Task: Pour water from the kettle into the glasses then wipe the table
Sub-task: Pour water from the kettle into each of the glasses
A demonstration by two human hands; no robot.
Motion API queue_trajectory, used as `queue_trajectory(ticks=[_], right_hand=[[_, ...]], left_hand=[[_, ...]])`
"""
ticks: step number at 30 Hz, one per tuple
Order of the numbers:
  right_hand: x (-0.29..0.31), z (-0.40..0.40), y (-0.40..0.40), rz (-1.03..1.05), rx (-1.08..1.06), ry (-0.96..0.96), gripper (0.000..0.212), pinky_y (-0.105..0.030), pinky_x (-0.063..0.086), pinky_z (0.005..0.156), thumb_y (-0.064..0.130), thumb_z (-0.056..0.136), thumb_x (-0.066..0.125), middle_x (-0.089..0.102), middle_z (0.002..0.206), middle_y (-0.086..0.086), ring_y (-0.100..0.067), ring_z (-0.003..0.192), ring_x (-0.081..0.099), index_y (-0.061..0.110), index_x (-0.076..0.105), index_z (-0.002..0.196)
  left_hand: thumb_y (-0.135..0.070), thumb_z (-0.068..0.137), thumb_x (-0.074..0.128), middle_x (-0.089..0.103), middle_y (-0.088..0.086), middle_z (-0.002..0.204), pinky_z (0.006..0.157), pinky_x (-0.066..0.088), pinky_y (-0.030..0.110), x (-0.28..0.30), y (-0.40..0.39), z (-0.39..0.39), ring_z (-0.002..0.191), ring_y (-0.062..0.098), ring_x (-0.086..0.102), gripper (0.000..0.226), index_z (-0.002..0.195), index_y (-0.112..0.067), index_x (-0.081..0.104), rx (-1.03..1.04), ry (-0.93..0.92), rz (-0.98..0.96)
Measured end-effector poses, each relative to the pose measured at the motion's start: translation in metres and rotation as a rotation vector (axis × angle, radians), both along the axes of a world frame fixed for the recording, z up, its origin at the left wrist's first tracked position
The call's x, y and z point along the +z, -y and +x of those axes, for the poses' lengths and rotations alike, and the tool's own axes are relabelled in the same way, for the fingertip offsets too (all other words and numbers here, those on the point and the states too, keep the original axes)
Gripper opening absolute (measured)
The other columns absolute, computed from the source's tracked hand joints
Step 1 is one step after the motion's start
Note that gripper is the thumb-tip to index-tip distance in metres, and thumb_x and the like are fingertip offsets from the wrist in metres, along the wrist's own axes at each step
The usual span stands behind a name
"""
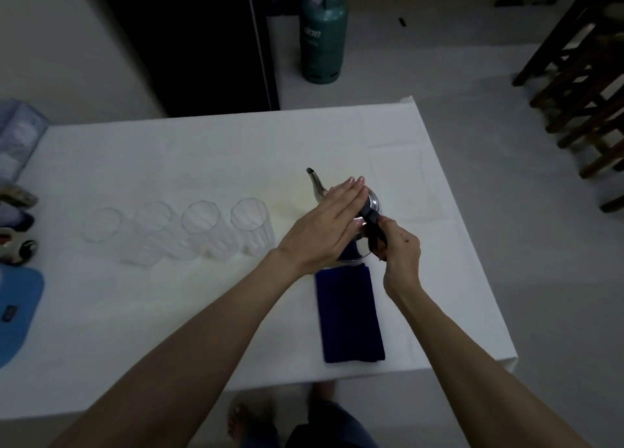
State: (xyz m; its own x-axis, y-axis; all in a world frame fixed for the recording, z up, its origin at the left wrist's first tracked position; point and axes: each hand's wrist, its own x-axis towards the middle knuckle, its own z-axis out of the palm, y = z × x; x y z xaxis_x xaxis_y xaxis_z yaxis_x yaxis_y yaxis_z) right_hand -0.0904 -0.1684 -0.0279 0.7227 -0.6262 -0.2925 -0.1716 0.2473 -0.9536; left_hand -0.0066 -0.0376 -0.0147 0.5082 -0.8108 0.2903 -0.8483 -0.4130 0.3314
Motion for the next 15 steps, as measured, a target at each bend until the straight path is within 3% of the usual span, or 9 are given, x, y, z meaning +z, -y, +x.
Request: queue_trajectory(ticks=[3,6,11,15], right_hand=[[0.020,-0.006,-0.010,-0.016,-0.014,0.035,0.029,-0.030,0.033,0.055,0.035,0.077,0.063,0.045,0.059,-0.007,-0.016,0.057,0.036,0.016,0.061,0.055],[0.042,-0.015,-0.024,-0.035,-0.028,0.078,0.034,-0.032,0.038,0.060,0.042,0.069,0.064,0.042,0.057,-0.003,-0.017,0.059,0.038,0.008,0.062,0.067],[0.069,-0.033,-0.059,-0.106,-0.052,0.103,0.027,-0.030,0.047,0.063,0.031,0.087,0.062,0.053,0.058,0.002,-0.020,0.064,0.048,0.009,0.062,0.071],[0.088,-0.054,-0.104,-0.085,-0.089,0.109,0.040,-0.035,0.038,0.062,0.046,0.065,0.064,0.041,0.064,-0.007,-0.025,0.064,0.037,0.010,0.060,0.082]], left_hand=[[-0.023,0.104,0.032,0.022,0.011,0.159,0.122,0.010,0.032,0.020,-0.010,-0.008,0.149,0.019,0.013,0.050,0.149,-0.002,0.027,0.005,0.027,-0.037],[-0.024,0.104,0.030,0.024,0.012,0.158,0.122,0.008,0.030,0.041,-0.023,-0.017,0.149,0.020,0.015,0.050,0.149,-0.002,0.028,0.004,0.054,-0.078],[-0.024,0.104,0.031,0.026,0.012,0.158,0.122,0.011,0.033,0.066,-0.057,-0.036,0.148,0.021,0.017,0.050,0.148,-0.002,0.029,-0.008,0.099,-0.123],[-0.023,0.103,0.033,0.029,0.013,0.156,0.121,0.016,0.038,0.078,-0.095,-0.051,0.147,0.022,0.021,0.049,0.147,-0.001,0.033,-0.037,0.098,-0.144]])
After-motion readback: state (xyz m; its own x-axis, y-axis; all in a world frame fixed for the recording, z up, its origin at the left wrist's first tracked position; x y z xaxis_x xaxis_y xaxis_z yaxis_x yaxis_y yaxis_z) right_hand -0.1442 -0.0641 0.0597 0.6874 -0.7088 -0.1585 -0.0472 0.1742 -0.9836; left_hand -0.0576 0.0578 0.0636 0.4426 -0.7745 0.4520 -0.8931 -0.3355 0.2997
